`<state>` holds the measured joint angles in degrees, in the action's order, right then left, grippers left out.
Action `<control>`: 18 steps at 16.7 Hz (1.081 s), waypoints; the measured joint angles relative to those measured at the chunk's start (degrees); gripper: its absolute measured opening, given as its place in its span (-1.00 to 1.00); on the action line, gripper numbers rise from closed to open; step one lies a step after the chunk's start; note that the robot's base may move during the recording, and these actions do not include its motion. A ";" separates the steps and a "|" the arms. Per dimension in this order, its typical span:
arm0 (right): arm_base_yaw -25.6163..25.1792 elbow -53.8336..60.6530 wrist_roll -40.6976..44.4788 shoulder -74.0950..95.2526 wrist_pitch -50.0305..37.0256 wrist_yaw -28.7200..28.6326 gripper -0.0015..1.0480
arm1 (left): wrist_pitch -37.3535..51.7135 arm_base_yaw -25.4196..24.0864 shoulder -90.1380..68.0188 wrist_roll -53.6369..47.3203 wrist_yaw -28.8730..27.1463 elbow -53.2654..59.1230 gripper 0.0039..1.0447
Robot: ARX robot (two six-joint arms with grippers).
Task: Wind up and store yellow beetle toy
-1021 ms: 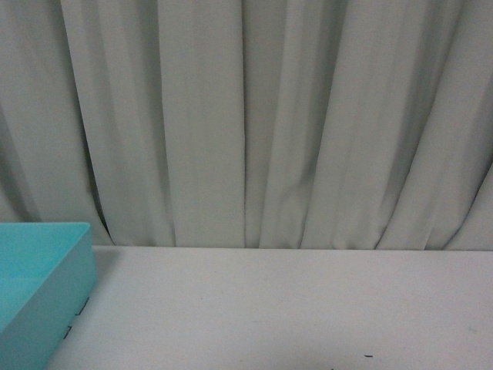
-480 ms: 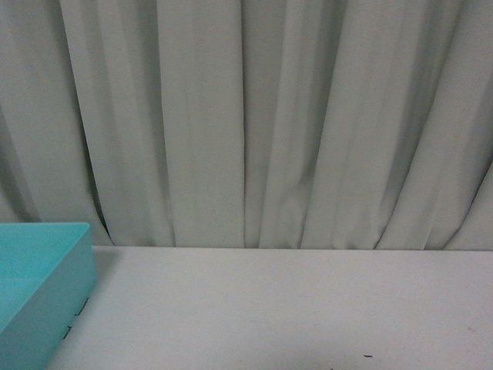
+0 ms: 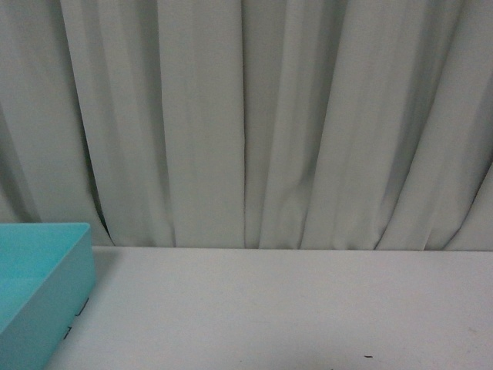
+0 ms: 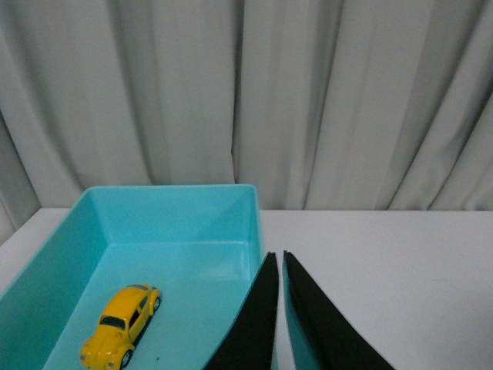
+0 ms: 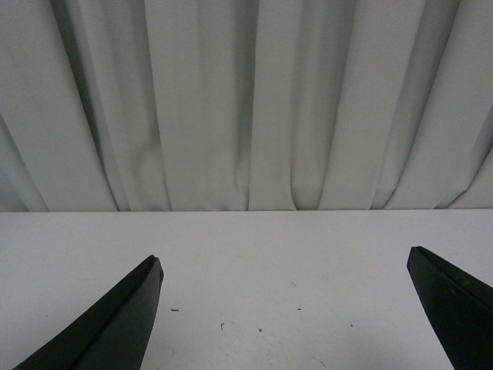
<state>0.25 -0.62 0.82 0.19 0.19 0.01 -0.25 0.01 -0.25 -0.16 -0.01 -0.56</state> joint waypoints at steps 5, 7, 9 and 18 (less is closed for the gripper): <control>0.00 0.00 0.00 0.00 0.00 0.02 0.87 | 0.04 0.00 0.00 0.00 -0.02 0.00 0.24; 0.00 0.00 0.00 0.00 0.00 0.02 0.87 | 0.04 0.00 0.00 0.00 -0.02 0.00 0.69; 0.00 0.00 0.00 0.00 0.00 0.02 0.87 | 0.07 0.00 0.00 -0.02 -0.02 0.00 0.86; 0.00 0.00 0.00 0.00 0.00 0.02 0.87 | 0.02 0.00 0.00 -0.02 -0.02 0.00 0.88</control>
<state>0.25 -0.62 0.82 0.19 0.19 0.03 -0.23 0.01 -0.25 -0.19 -0.03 -0.56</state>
